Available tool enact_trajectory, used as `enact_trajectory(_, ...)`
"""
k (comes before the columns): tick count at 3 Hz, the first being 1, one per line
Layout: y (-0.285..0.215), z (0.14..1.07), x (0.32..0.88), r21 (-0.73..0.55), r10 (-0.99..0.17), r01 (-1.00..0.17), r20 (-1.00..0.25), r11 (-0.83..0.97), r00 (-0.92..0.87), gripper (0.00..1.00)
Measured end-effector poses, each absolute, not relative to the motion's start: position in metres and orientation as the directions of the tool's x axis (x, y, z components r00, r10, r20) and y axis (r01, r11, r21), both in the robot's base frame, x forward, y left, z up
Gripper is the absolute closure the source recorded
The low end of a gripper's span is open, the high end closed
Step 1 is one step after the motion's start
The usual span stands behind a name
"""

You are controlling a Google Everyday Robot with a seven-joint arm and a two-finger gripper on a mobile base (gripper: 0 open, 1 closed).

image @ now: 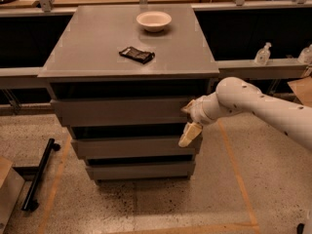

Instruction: Close top drawer

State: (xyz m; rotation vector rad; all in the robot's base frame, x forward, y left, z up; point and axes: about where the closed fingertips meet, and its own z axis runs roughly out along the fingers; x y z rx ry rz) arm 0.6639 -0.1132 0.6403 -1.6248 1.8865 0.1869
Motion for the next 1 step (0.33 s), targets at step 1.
enact_trajectory(1, -0.1138, 0.6402, 0.662, -0.289, -0.84, -0.93, -0.542, 0.228, -0.037, 0.0)
